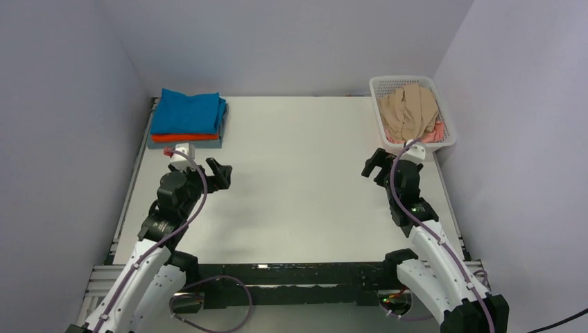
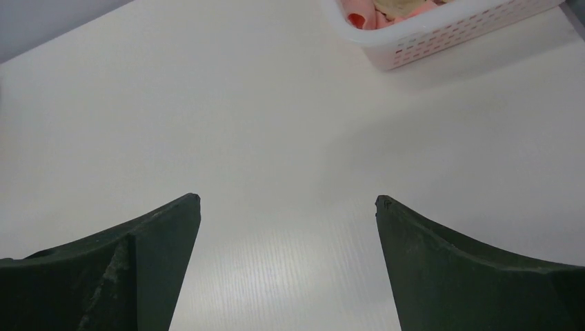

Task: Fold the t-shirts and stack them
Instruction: Grab crumpled tshirt from bin with the right arm

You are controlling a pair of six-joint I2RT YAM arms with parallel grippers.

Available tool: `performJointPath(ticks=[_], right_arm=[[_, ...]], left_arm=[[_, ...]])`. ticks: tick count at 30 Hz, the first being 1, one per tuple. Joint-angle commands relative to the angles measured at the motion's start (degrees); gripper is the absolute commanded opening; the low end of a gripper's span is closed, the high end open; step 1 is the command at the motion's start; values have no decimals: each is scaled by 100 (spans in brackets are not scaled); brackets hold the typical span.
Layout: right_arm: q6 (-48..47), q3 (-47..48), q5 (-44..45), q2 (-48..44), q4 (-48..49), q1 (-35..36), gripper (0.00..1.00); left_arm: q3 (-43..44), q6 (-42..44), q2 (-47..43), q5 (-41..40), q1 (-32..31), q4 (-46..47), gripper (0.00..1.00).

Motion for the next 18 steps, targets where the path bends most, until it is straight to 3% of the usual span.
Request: performJointPath(ticks=[1,6,11,18], right_arm=[[-40,176,79,240,761,-23,100],[-176,1162,581,1257,977,-31,100],[-855,3457,1470,3436,-114,-369,100],[-1635,6413,917,6349,-996,-1568,100]], left_arm=[[256,110,184,-214,-9,468,99],[364,65,585,-125,-11,1015,99],[425,95,1044,-70,-4,1149,99],[379,204,1232,-279,19,1081,99]])
